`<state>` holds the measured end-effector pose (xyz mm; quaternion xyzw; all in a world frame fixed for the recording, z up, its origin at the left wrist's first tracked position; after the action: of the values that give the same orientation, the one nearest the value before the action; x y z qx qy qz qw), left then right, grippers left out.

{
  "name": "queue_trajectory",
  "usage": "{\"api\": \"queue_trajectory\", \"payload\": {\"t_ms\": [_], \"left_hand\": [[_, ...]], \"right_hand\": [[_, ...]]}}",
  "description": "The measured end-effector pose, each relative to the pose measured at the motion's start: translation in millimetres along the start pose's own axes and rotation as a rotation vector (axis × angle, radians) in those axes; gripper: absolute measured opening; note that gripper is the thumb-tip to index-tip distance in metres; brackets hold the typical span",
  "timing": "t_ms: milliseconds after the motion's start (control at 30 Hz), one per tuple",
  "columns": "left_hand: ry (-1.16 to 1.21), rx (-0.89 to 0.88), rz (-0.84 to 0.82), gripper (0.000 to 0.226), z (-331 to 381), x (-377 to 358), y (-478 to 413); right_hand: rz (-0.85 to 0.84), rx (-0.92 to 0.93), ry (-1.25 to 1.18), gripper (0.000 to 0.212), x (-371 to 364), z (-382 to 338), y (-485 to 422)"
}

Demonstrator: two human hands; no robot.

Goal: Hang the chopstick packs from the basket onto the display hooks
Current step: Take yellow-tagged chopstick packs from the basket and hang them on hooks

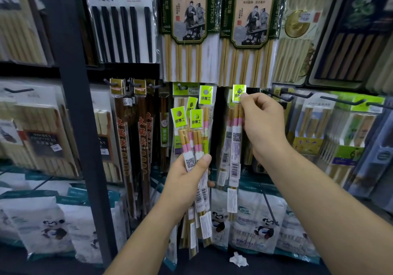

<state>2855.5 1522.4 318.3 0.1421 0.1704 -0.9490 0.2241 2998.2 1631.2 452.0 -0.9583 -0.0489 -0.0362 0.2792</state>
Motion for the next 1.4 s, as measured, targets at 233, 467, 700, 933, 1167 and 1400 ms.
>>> {"api": "queue_trajectory", "payload": {"t_ms": [233, 467, 700, 933, 1167, 1400], "left_hand": [[0.017, -0.008, -0.011, 0.031, 0.6, -3.2, 1.1], [0.019, -0.015, -0.019, 0.021, 2.0, -4.6, 1.4], [0.031, -0.042, -0.007, 0.014, 1.5, -2.6, 1.2], [-0.033, -0.075, -0.022, 0.012, 2.4, -3.5, 1.3], [-0.092, -0.059, -0.012, 0.015, 2.6, -0.6, 3.1], [-0.02, -0.042, 0.043, 0.013, 3.2, 10.9, -2.8]], "right_hand": [[0.016, 0.003, 0.046, 0.029, -1.1, 9.3, -4.7], [0.013, -0.031, 0.149, 0.031, -1.3, 25.6, -7.9], [0.058, 0.022, 0.049, 0.02, 4.1, 13.4, 11.6], [-0.094, 0.141, 0.002, 0.018, -15.8, -7.7, 35.8], [-0.102, 0.076, -0.03, 0.028, -12.6, -3.1, 29.2], [-0.074, 0.032, -0.064, 0.033, -6.1, -3.0, 7.9]]}}
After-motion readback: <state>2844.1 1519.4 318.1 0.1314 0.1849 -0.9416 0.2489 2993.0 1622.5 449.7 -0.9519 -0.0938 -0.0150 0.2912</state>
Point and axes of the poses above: each hand's wrist, its own y-axis away from the middle knuckle, its own x-axis out of the back of the hand, z = x × y, the point moved 8 cm from there along -y, towards the middle knuckle, and after that the axes turned 10 degrees about y, right-handed, at the moved point
